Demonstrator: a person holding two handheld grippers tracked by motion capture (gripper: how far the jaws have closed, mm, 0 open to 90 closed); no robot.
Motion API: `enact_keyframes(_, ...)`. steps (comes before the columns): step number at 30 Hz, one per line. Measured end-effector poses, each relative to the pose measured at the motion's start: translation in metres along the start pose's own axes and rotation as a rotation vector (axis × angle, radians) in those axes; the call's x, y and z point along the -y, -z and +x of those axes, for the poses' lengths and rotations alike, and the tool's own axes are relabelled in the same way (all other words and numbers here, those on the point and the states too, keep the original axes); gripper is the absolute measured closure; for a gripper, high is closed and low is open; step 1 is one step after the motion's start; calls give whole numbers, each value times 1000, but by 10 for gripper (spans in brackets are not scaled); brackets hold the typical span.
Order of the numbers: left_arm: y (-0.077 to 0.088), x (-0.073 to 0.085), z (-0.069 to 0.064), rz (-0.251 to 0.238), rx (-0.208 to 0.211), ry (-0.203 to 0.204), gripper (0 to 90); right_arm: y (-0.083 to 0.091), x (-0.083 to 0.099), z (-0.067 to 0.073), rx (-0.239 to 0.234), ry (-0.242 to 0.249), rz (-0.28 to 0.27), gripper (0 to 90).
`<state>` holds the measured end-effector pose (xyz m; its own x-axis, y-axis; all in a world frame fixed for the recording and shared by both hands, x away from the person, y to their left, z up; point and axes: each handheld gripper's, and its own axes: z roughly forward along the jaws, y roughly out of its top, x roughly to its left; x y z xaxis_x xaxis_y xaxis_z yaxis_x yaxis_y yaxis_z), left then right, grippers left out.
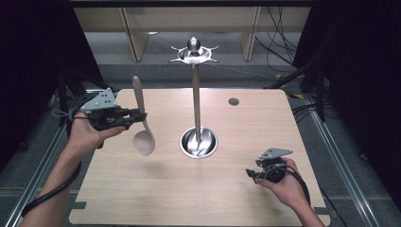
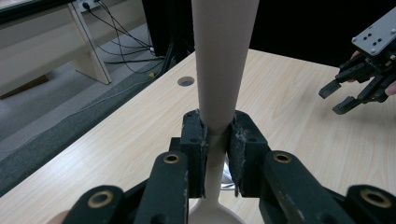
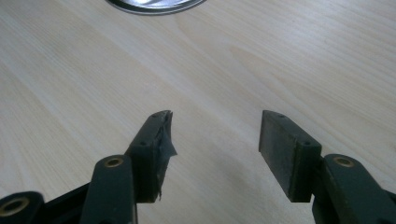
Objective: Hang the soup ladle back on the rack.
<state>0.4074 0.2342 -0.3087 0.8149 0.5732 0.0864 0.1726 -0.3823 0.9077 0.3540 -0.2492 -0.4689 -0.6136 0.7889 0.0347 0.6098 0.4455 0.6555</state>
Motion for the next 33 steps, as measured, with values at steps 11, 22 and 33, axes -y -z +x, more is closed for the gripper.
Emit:
enact_keyframes(11, -11, -13, 2, 7, 30, -25, 765, 1, -1, 1, -5, -15, 5, 446)
enact_keyframes(22, -19, -20, 5, 15, 52, -23, 765, 1, -1, 1, -6, -15, 5, 446)
enact_keyframes(33, -24, -27, 7, 29, 71, -36, 766, 0, 0, 0, -2, 0, 0, 446)
